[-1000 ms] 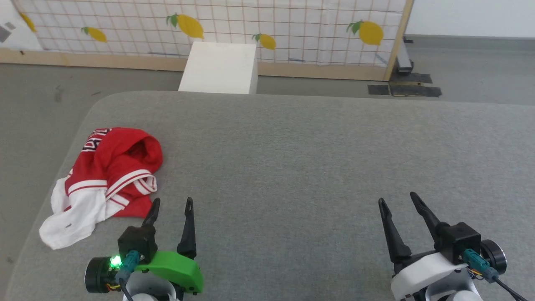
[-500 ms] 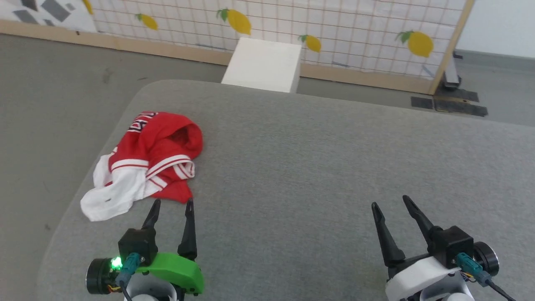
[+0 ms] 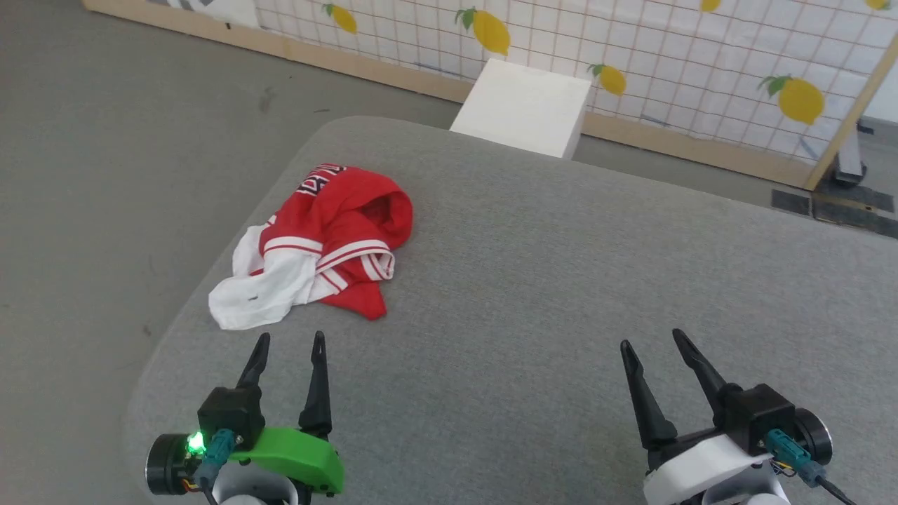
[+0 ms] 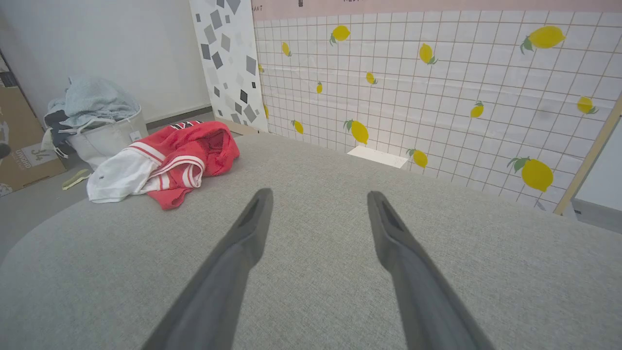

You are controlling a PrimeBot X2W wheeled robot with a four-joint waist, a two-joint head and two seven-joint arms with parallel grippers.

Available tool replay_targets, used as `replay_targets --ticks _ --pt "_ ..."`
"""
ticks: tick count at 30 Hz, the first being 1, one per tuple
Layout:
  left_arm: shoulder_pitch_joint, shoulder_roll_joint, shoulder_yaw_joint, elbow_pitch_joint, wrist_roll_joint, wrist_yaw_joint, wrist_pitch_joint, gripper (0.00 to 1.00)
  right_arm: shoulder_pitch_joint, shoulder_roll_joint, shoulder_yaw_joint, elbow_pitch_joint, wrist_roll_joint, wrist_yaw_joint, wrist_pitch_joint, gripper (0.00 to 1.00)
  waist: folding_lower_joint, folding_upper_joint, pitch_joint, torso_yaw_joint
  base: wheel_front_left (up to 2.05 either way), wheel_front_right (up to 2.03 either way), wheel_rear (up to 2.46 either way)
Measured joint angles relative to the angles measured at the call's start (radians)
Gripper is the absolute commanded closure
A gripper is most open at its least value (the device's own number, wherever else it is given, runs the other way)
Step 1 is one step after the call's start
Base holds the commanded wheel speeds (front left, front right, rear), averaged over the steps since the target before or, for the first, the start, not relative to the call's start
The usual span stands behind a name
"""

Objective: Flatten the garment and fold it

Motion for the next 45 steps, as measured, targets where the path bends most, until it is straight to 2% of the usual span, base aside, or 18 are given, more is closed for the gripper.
replay_targets --ticks 16,32,39,45 --pt "0.000 0.000 -0.020 0.028 -0.028 -0.008 -0.030 0.00 0.000 0.001 0.012 0.044 0.037 0.000 -0.034 0.00 0.0000 0.0000 -0.002 0.090 0.00 0.00 0.00" --pt "0.000 0.000 -0.024 0.024 -0.028 -0.008 -0.031 0.00 0.000 0.001 0.015 0.048 0.040 0.000 -0.034 0.00 0.0000 0.0000 -0.002 0.083 0.00 0.00 0.00" --pt "-0.060 0.011 -0.007 0.067 -0.040 -0.044 -0.034 0.00 -0.024 0.002 0.010 0.028 0.016 0.000 -0.034 0.00 0.0000 0.0000 0.044 0.063 0.00 0.00 0.00" --pt "-0.235 0.091 -0.015 0.160 -0.054 -0.093 0.048 0.00 -0.061 0.002 0.003 -0.007 -0.023 0.000 -0.034 0.00 0.0000 0.0000 0.116 0.027 0.00 0.00 0.00"
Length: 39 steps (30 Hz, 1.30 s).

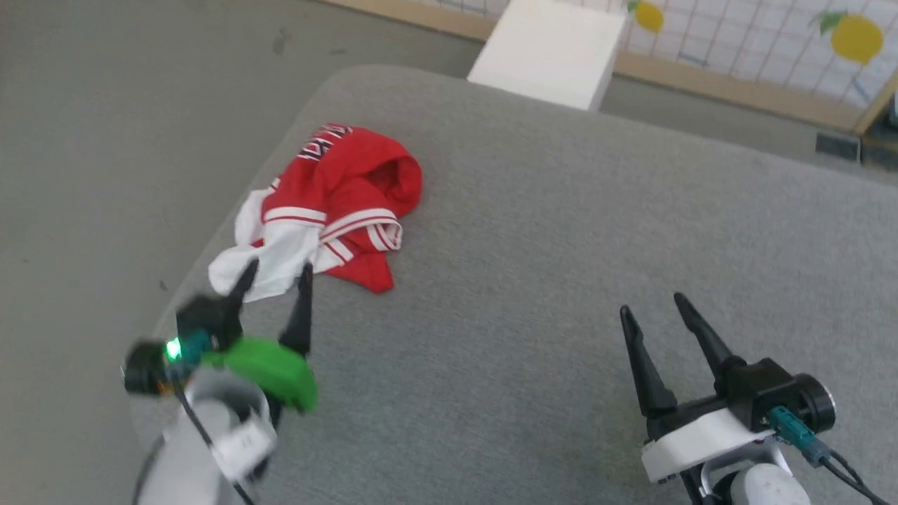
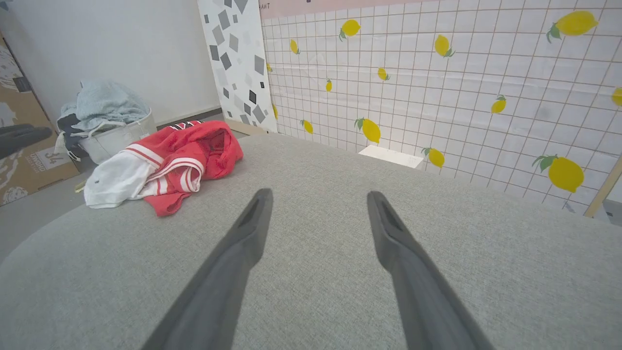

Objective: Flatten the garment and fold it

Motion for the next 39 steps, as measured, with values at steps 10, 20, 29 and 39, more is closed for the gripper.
replay_targets --ticks 10,20,29,39 --pt "-0.335 0.193 -0.084 0.171 -0.142 -0.030 0.350 0.00 -0.055 -0.001 -0.011 -0.067 -0.037 0.000 0.002 0.00 0.0001 0.0000 0.132 -0.089 0.00 0.00 0.00" --pt "-0.548 0.350 -0.178 0.284 -0.449 -0.033 0.768 0.00 -0.089 -0.002 -0.007 -0.088 -0.041 0.000 0.006 0.00 0.0001 0.0000 0.249 -0.183 0.00 0.00 0.00" --pt "-0.577 0.407 -0.174 0.382 -0.536 -0.033 0.953 0.00 -0.099 -0.002 -0.006 -0.073 -0.040 0.000 0.005 0.00 0.0001 0.0000 0.309 -0.262 0.00 0.00 0.00" --pt "-0.567 0.420 -0.169 0.365 -0.549 -0.033 0.862 1.00 -0.098 -0.001 -0.012 -0.044 -0.040 0.000 0.000 0.00 0.0001 0.0000 0.279 -0.277 0.00 0.00 0.00"
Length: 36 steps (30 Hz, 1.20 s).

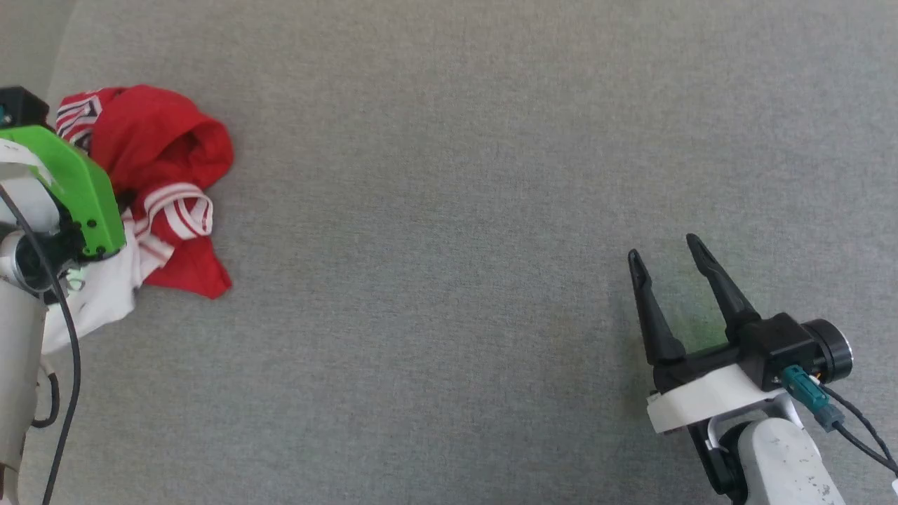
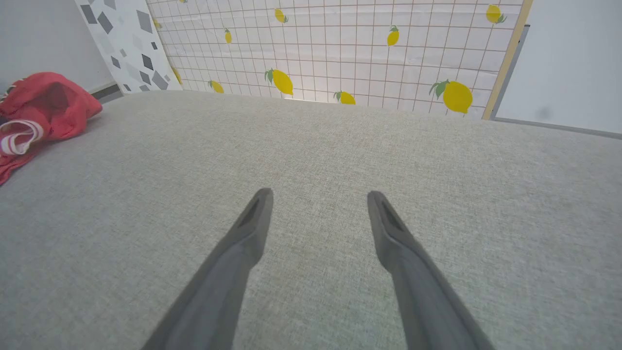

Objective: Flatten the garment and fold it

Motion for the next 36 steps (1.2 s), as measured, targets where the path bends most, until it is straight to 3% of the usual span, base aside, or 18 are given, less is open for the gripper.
replay_targets --ticks 10,15,21,22,28,29,36 --pt "-0.009 -0.003 0.046 -0.162 -0.032 0.000 -0.297 1.00 0.046 0.001 -0.001 0.038 0.029 0.000 0.000 0.00 -0.0002 0.0000 -0.124 0.020 0.00 0.00 0.00" --pt "-0.022 -0.036 0.029 -0.283 -0.029 0.000 -0.433 1.00 0.069 0.001 0.000 0.040 0.054 0.000 0.000 0.00 -0.0002 0.0000 -0.198 0.023 0.00 0.00 0.00" --pt "-0.045 -0.132 -0.023 -0.393 -0.026 0.000 -0.520 1.00 0.084 0.001 -0.021 0.036 0.071 0.000 0.000 0.00 -0.0002 0.0000 -0.265 0.007 0.00 0.00 0.00" --pt "-0.045 -0.177 -0.049 -0.411 -0.011 0.001 -0.541 1.00 0.085 0.001 -0.030 0.035 0.074 0.000 0.000 0.00 -0.0002 0.0000 -0.277 -0.010 0.00 0.00 0.00" --pt "-0.034 -0.320 -0.135 -0.431 0.007 0.015 -0.596 1.00 0.087 0.001 -0.037 0.028 0.080 0.000 0.000 0.00 -0.0002 0.0000 -0.290 -0.078 0.00 0.00 0.00" --pt "-0.031 -0.374 -0.171 -0.418 0.028 0.026 -0.637 1.00 0.087 0.001 -0.034 0.025 0.083 0.000 0.000 0.00 -0.0002 0.0000 -0.287 -0.122 0.00 0.00 0.00" --pt "-0.027 -0.460 -0.279 -0.331 0.131 0.045 -0.746 1.00 0.085 0.001 -0.037 0.012 0.114 0.000 0.000 0.00 -0.0002 0.0000 -0.266 -0.238 0.00 0.00 0.00"
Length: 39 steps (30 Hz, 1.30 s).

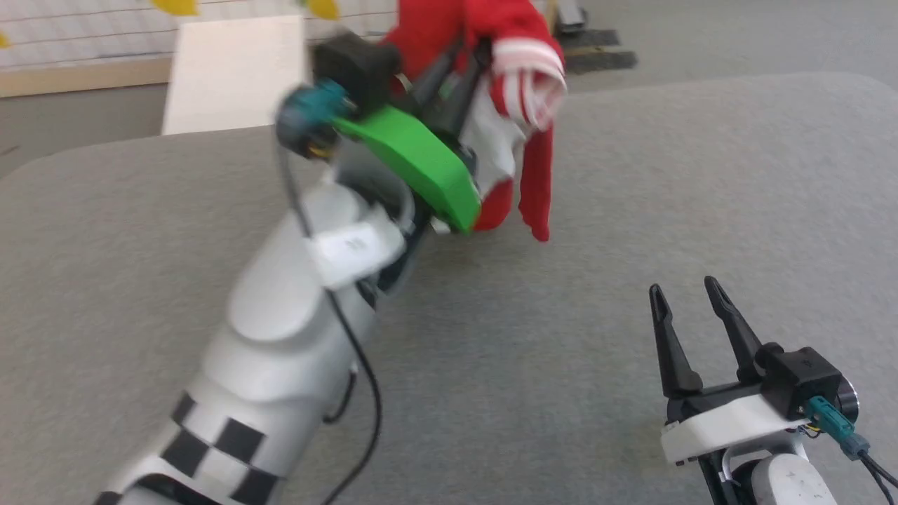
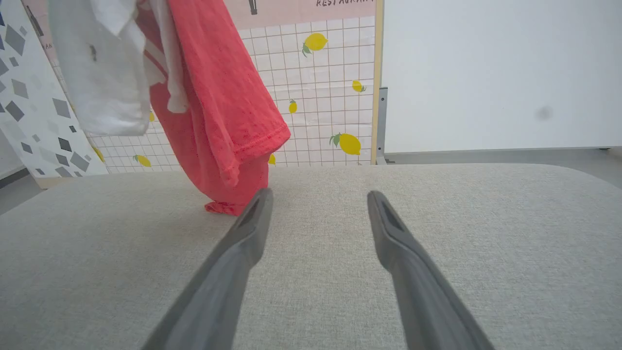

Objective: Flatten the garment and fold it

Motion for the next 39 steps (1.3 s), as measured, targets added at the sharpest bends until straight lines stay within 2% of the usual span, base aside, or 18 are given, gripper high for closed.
replay_targets --ticks 7,8,9,15,20,24,28,32,39 --pt "0.143 -0.036 -0.198 0.222 0.026 -0.025 0.035 0.98 0.000 0.000 -0.006 0.000 0.018 0.000 0.000 0.00 0.0000 0.0000 0.038 -0.103 0.00 0.00 0.00" --pt "0.162 -0.038 -0.222 0.250 0.027 -0.029 0.036 0.43 0.000 0.000 -0.007 0.000 0.019 0.000 0.000 0.00 0.0000 0.0000 0.045 -0.113 0.00 0.00 0.00" --pt "0.172 -0.039 -0.237 0.269 0.028 -0.032 0.035 0.00 0.000 -0.001 -0.008 0.000 0.020 0.000 0.000 0.00 0.0000 0.0000 0.051 -0.120 0.00 0.00 0.00" --pt "0.188 -0.044 -0.294 0.337 0.036 -0.041 -0.014 0.00 0.000 -0.001 -0.017 0.005 0.020 0.000 0.000 0.00 0.0000 0.0000 0.078 -0.133 0.00 0.00 0.00" --pt "0.186 -0.049 -0.304 0.315 0.007 -0.042 -0.093 0.00 0.001 0.000 -0.020 0.018 0.009 0.000 0.000 0.00 0.0000 0.0000 0.065 -0.108 0.00 0.00 0.00" --pt "0.179 -0.052 -0.274 0.267 -0.008 -0.038 -0.148 0.00 0.005 -0.001 -0.032 0.025 -0.006 0.000 0.000 0.00 0.0000 0.0000 0.037 -0.073 0.00 0.00 0.00" --pt "0.174 -0.027 -0.206 0.191 -0.004 0.012 -0.186 0.00 0.023 0.000 -0.045 0.025 -0.021 0.000 0.000 0.00 0.0000 0.0000 -0.004 -0.028 0.00 0.00 0.00" --pt "0.204 0.038 -0.112 0.097 0.005 0.068 -0.195 0.00 0.041 0.000 -0.062 0.023 -0.029 0.000 0.000 0.00 0.0000 0.0000 -0.045 0.015 0.00 0.00 0.00" --pt "0.425 0.131 0.054 -0.099 0.065 0.132 -0.198 0.00 0.070 0.000 -0.079 0.012 -0.028 0.000 0.000 0.00 0.0000 0.0000 -0.104 0.079 0.00 0.00 0.00"
